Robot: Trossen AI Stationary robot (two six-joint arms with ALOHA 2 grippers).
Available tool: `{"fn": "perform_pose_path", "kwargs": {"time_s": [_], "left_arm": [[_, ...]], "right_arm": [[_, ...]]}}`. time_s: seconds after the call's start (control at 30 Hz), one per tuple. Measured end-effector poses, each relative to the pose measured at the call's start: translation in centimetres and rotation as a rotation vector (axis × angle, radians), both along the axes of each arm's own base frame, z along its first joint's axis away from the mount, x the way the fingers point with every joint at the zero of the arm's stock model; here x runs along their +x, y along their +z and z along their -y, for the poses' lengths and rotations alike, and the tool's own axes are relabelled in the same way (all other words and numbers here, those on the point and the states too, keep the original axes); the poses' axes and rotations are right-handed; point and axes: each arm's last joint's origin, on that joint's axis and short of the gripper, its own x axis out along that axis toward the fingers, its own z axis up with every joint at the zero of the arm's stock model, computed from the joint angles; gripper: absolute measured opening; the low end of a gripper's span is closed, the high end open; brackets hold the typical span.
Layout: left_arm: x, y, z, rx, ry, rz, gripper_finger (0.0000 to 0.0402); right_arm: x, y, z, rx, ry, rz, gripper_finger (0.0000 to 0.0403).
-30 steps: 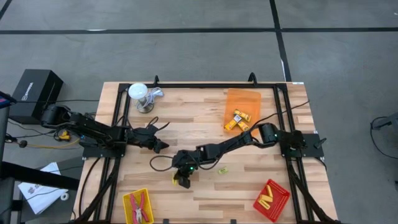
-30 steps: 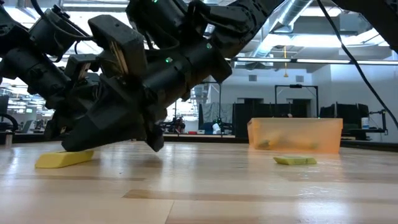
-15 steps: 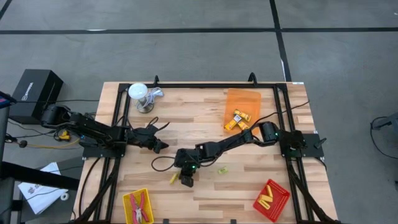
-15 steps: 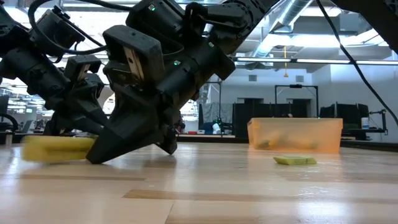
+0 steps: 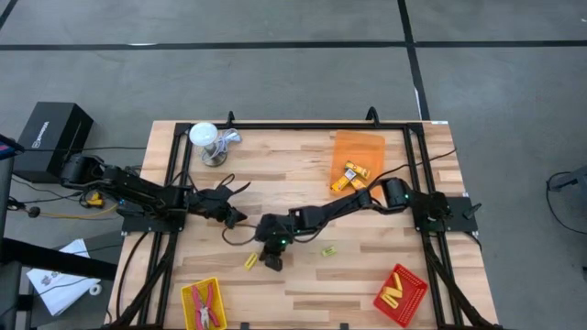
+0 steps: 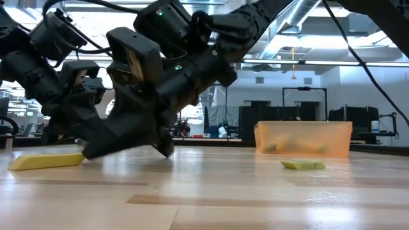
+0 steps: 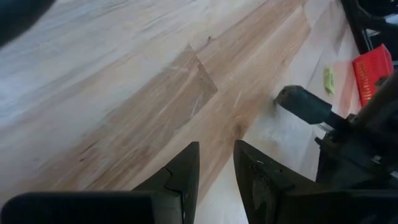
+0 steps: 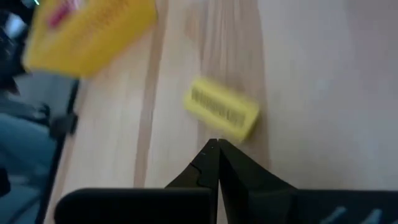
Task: Pick & Place School Supplies
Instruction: Put the yellow eraser into the red bin
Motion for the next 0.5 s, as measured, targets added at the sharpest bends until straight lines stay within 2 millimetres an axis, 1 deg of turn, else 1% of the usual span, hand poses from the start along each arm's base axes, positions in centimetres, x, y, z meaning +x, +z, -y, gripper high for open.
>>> {"fn": "perform_pose_path", "kwargs": {"time_s": [0.07, 0.1, 0.2, 0.5], "left_arm": [[0.0, 0.0, 0.0, 0.005, -0.004, -0.001, 0.0095], [0.0, 0.0, 0.0, 0.005, -0.004, -0.001, 0.0095], [0.0, 0.0, 0.0, 0.005, -0.003, -0.001, 0.0095], [0.0, 0.0, 0.0, 0.008, -0.001, -0.001, 0.0095]], "right_arm": [[0.5, 0.6, 0.0, 0.036, -0.014, 0.068, 0.0000], [0.7, 1.1, 0.0, 0.057, -0.022, 0.098, 0.0000], [0.9, 2.2, -0.1, 0.083, -0.020, 0.144, 0.0000], [0.6, 1.6, 0.0, 0.064, -0.020, 0.086, 0.0000]]}}
